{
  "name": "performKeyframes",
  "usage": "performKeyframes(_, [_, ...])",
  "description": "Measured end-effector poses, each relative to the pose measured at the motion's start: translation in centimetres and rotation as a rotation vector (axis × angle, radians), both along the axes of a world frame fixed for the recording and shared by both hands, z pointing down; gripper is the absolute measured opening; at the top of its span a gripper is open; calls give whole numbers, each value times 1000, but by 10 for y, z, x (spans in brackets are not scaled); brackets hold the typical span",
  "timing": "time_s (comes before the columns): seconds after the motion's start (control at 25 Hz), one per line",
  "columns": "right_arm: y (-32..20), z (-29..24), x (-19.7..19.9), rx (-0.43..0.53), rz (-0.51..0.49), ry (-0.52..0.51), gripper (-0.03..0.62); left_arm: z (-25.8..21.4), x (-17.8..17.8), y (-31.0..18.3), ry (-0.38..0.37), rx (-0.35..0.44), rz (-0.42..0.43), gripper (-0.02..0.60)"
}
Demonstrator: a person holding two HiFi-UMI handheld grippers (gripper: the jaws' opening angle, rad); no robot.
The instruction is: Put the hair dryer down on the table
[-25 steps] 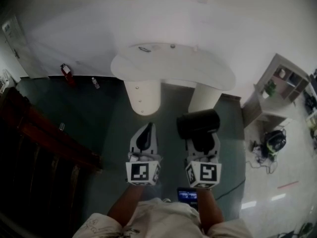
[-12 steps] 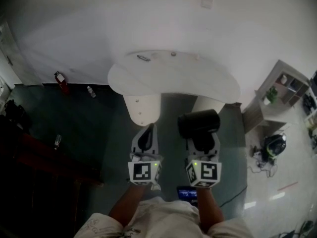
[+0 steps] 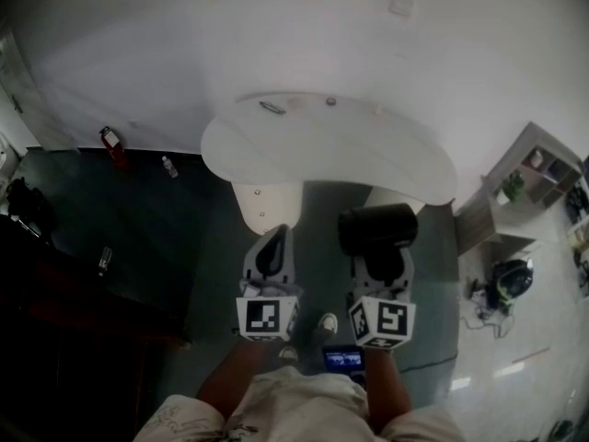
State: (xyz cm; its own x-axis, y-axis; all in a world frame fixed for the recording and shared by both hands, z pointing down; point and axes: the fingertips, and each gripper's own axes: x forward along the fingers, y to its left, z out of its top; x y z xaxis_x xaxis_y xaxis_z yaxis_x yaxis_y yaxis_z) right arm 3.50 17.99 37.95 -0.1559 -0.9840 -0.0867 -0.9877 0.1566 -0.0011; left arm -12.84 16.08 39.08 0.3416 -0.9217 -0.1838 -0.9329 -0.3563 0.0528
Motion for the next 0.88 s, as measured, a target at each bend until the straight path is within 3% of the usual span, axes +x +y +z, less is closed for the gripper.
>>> performKeyframes(0.28, [-62,0,21,19,-26,3,261,-3,25,-61,7,10,-15,-5])
performKeyframes(0.88, [-222,-10,117,19,-79,-7,261,-14,129,-214,-7,16,-53,-5])
